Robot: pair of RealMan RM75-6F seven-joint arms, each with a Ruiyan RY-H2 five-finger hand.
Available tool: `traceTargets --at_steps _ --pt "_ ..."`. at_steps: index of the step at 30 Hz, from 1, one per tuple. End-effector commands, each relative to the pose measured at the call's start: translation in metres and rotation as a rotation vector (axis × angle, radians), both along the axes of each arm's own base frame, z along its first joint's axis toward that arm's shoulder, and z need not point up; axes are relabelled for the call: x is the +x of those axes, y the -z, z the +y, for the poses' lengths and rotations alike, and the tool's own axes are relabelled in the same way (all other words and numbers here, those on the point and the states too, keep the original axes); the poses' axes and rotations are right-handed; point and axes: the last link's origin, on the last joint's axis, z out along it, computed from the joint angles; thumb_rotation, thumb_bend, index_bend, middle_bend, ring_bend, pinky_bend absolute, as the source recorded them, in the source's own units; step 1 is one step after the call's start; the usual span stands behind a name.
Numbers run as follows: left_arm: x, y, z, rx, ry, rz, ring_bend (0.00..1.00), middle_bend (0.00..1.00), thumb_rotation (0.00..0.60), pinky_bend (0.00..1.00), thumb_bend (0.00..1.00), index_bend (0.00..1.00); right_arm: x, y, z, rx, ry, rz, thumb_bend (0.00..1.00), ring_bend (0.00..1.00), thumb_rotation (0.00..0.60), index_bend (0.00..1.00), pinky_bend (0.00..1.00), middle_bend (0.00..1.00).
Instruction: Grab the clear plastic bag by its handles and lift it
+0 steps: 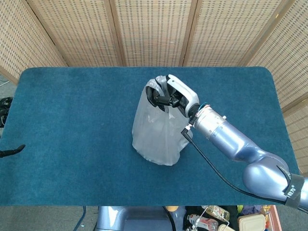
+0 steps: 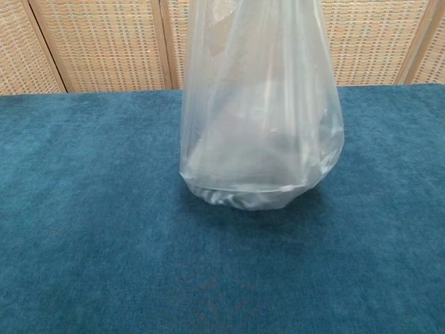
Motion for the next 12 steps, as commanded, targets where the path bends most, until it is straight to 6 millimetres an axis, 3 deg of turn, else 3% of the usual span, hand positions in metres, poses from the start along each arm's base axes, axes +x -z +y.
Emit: traceTargets --at_steps 1,12 --pt "0.0 0.0 0.0 -0.007 0.003 -0.003 0.0 0.0 0.6 0.0 0.13 0.0 0.012 -0.008 0.003 -0.017 -0.016 -0.006 1.0 0.85 0.6 0.77 0.85 0.79" --pt "0.002 0.003 0.0 -0.024 0.013 -0.013 0.0 0.0 0.6 0.0 0.13 0.0 0.037 -0.037 0.005 -0.068 -0.009 -0.021 1.0 0.85 0.6 0.76 0.85 0.79"
